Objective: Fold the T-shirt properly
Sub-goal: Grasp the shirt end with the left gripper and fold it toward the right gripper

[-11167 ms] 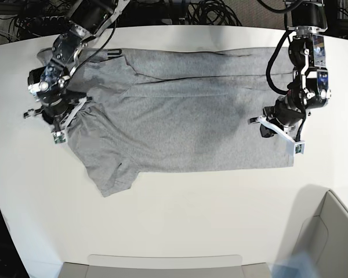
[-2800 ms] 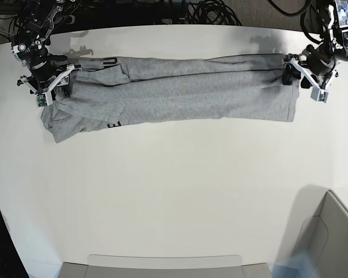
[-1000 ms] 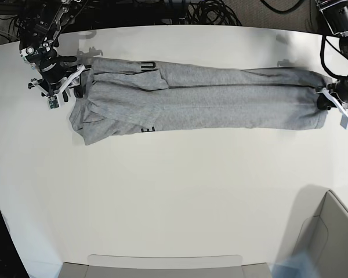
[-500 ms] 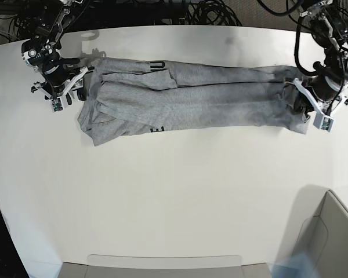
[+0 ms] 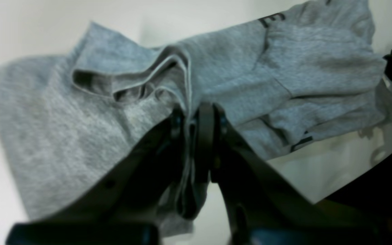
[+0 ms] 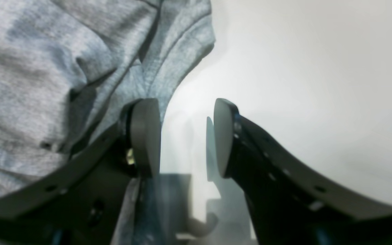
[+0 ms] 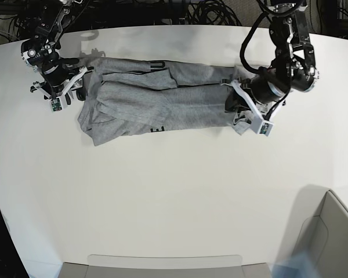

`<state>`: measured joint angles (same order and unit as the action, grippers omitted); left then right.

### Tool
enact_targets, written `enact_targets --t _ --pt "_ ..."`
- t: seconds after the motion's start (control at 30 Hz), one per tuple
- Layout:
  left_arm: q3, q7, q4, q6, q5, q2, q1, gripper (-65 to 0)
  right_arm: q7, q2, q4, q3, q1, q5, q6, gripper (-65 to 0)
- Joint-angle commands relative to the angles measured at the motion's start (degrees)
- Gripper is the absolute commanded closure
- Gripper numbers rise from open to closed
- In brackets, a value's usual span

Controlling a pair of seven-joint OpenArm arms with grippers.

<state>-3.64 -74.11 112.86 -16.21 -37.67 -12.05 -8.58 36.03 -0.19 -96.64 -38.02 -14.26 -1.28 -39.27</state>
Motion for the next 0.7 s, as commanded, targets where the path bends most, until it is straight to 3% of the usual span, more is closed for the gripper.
enact_targets --t 0.0,0.2,0.3,0.5,0.67 --pt "0.8 2.1 0.6 0.7 -0.9 -0.3 0.6 0.0 -1.3 0.6 -1.1 -0.1 0.4 0.9 -0.7 -26.2" --pt "4.6 5.1 -3.8 1.7 -0.9 -0.3 0.7 0.0 -1.3 0.6 -1.1 -0.1 0.3 0.9 -0.7 -26.2" --pt "4.7 5.4 -4.7 4.2 -1.0 -0.2 0.7 0.0 -1.3 0.6 -1.1 -0.1 0.3 0.9 -0.7 -26.2" --pt "4.6 5.1 -4.1 8.6 -1.4 1.9 0.7 -22.3 -1.3 0.6 -0.8 -0.1 0.6 0.9 -0.7 -26.2" --pt "4.7 5.1 -2.0 8.6 -1.4 5.9 1.3 -23.9 -1.3 0.4 -0.8 0.8 0.6 0.9 -0.7 -26.2"
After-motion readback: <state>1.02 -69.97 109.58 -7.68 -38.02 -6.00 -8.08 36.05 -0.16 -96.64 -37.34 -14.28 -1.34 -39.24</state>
